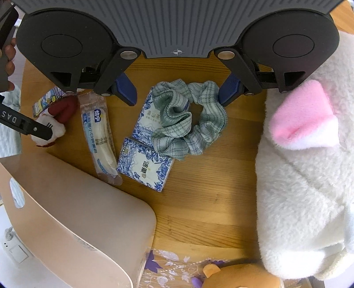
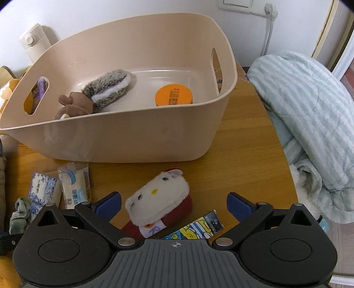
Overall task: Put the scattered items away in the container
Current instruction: 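Grasp the green scrunchie with left tool while right tool grasps white-red plush cat, then lift the scrunchie and plush cat with both tools over the basket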
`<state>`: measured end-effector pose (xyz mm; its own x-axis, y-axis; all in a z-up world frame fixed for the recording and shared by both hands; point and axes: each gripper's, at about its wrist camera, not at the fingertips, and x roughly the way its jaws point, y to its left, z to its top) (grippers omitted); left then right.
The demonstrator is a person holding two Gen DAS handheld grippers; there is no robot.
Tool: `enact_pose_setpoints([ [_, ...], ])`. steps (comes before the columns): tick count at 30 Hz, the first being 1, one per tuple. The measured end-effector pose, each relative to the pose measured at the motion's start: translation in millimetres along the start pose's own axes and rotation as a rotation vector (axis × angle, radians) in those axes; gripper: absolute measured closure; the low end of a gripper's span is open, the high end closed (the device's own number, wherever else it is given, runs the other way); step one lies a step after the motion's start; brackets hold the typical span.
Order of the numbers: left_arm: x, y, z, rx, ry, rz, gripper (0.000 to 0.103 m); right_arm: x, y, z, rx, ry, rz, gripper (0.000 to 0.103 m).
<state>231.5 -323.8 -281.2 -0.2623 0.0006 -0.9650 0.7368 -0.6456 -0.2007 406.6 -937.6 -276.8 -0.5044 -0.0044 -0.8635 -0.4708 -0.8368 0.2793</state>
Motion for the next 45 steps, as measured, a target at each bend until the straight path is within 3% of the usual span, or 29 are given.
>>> enact_pose_setpoints([
  [3,1,-1,0,-0.022,0.001,-0.004,0.022,6,1,1,0.004,0.009,0.0,0.001],
  [5,2,0,-1,-0.042,0.005,-0.005,0.029,12,2,1,0.001,0.024,-0.004,0.007],
  [7,4,1,-1,-0.057,0.017,-0.005,0.043,18,4,0,0.001,0.051,-0.003,0.011],
  [11,6,5,-3,-0.112,0.034,-0.031,0.056,26,5,-3,0.003,0.084,0.016,0.019],
  [13,6,3,-5,-0.116,0.032,-0.034,0.066,26,8,-4,-0.012,0.073,0.012,0.024],
  [16,3,-2,-6,-0.108,0.016,-0.026,0.078,25,13,-5,-0.045,0.053,-0.004,0.04],
  [19,-4,3,-7,-0.112,0.001,-0.026,0.084,24,11,-4,-0.032,0.044,0.001,0.045],
  [31,-8,-9,-22,-0.11,-0.054,-0.036,0.09,-14,-17,-20,0.086,-0.043,0.029,0.048],
  [45,-51,-26,-37,-0.09,-0.139,-0.078,0.09,-77,-23,-18,0.133,-0.172,0.062,0.048],
])
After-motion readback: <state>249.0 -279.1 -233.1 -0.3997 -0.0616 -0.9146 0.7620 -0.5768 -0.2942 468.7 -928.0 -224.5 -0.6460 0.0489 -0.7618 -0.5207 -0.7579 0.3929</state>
